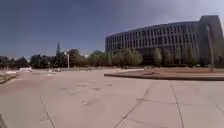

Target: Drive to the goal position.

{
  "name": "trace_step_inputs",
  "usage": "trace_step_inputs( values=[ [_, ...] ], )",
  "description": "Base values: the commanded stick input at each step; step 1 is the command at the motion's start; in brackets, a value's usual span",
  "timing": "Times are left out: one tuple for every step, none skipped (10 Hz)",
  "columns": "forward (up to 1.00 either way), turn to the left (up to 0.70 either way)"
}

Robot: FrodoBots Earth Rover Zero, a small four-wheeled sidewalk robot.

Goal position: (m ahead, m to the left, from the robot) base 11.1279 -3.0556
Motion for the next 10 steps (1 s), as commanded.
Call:
trace_step_inputs(
  values=[
    [0.70, 0.01],
    [0.70, 0.01],
    [0.70, 0.01],
    [0.70, 0.01],
    [0.70, 0.01],
    [0.70, 0.01],
    [0.70, 0.01],
    [0.70, 0.28],
    [0.70, 0.36],
    [0.70, 0.36]
  ],
)
